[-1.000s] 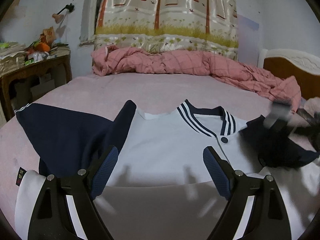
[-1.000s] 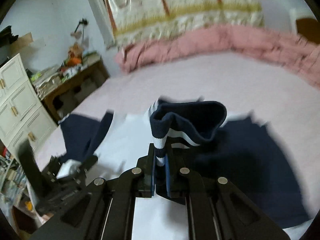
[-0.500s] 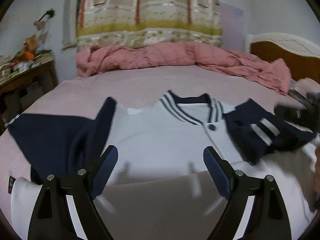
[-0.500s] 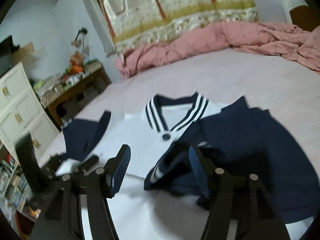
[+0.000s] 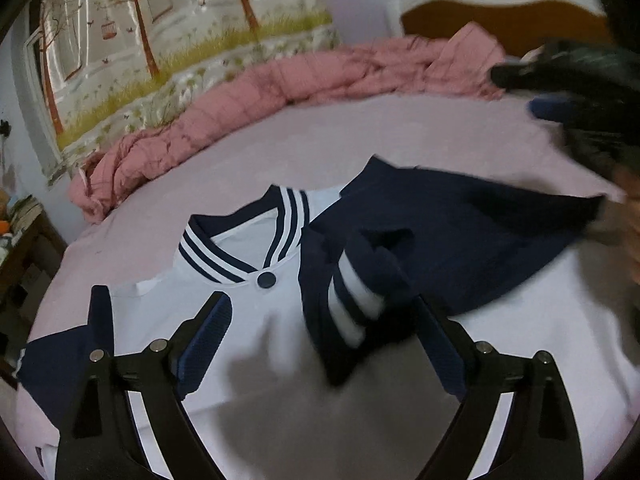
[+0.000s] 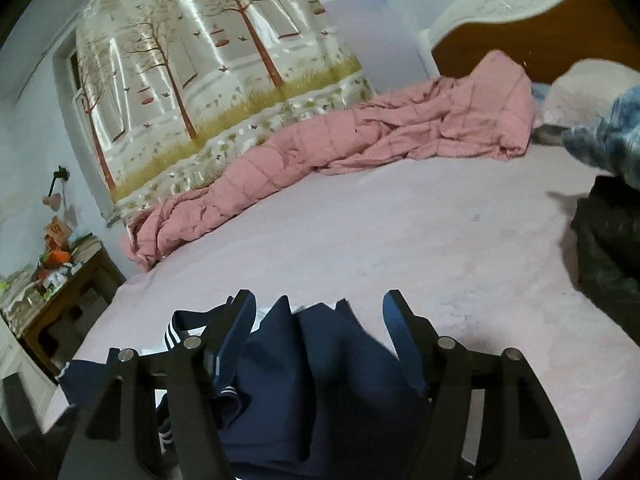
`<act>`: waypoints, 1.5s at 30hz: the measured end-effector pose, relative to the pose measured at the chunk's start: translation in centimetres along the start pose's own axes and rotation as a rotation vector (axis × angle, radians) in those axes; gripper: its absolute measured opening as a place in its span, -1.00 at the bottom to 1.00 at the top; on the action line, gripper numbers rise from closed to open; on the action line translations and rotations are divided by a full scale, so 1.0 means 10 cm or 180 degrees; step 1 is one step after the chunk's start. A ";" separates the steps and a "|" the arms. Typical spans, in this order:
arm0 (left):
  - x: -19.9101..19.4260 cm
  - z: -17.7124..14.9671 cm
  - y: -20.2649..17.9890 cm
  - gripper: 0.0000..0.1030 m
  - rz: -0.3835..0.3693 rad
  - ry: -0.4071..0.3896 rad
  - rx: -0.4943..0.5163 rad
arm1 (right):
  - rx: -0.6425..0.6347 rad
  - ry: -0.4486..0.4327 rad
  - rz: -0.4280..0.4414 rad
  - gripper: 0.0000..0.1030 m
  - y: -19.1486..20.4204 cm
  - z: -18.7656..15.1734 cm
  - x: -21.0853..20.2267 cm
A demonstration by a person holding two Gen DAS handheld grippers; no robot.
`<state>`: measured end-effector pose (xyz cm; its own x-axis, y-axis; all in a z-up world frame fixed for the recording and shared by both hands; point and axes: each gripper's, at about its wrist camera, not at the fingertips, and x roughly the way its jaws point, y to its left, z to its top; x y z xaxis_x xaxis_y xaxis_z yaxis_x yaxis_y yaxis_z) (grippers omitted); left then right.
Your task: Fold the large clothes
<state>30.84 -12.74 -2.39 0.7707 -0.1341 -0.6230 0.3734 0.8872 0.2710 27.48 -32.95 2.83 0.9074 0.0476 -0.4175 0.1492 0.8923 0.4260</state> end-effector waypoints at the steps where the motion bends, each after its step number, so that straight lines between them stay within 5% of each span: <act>1: 0.09 0.04 0.02 0.75 0.0108 0.0059 -0.0115 | 0.0020 0.0047 0.0032 0.32 -0.01 0.00 0.02; 3: 0.20 0.06 0.13 0.58 0.0174 0.0147 -0.0384 | 0.0004 0.0162 0.0120 0.32 0.00 -0.01 0.07; 4: 0.22 0.06 0.21 0.32 0.0074 0.0157 -0.0517 | -0.0031 0.0203 0.0170 0.32 0.02 -0.02 0.08; 7: 0.26 0.01 0.46 -0.85 0.0109 0.0212 -0.0754 | -0.0210 0.0213 0.0170 0.32 0.14 -0.08 0.08; 11: 0.14 -0.09 0.76 -0.86 0.0551 0.0051 -0.0870 | -0.0443 0.0283 0.0116 0.33 0.29 -0.16 0.12; 18: 0.04 -0.25 1.41 -0.87 0.1560 0.0123 -0.0861 | -0.0630 0.0871 0.0225 0.41 0.43 -0.36 0.45; 20: 0.07 -0.33 1.60 -0.86 0.1549 0.0213 -0.0951 | -0.0662 0.1111 0.0295 0.42 0.45 -0.45 0.58; 25: 0.22 -0.58 1.80 -0.86 0.1524 0.0392 -0.1048 | -0.0653 0.1540 -0.0025 0.42 0.38 -0.60 0.93; 32: 0.47 -0.78 1.92 -0.67 0.1531 0.0695 -0.1393 | -0.0661 0.1549 -0.0120 0.42 0.37 -0.64 1.00; 36: 0.33 -0.79 1.91 -0.52 0.1346 0.0429 -0.1435 | -0.0910 0.1395 -0.0429 0.42 0.49 -0.65 0.97; 38: 0.20 -0.79 1.90 -0.14 0.1264 0.0241 -0.1434 | -0.1003 0.1264 -0.0541 0.43 0.54 -0.64 0.93; 45: -0.20 -0.77 1.91 0.50 0.1201 -0.0345 -0.1424 | -0.1137 0.0953 -0.0586 0.54 0.62 -0.58 0.80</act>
<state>32.49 7.82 -1.64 0.8649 0.2034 -0.4589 -0.1724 0.9790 0.1090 33.34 -24.39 -2.53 0.7183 -0.0451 -0.6943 0.1048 0.9935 0.0439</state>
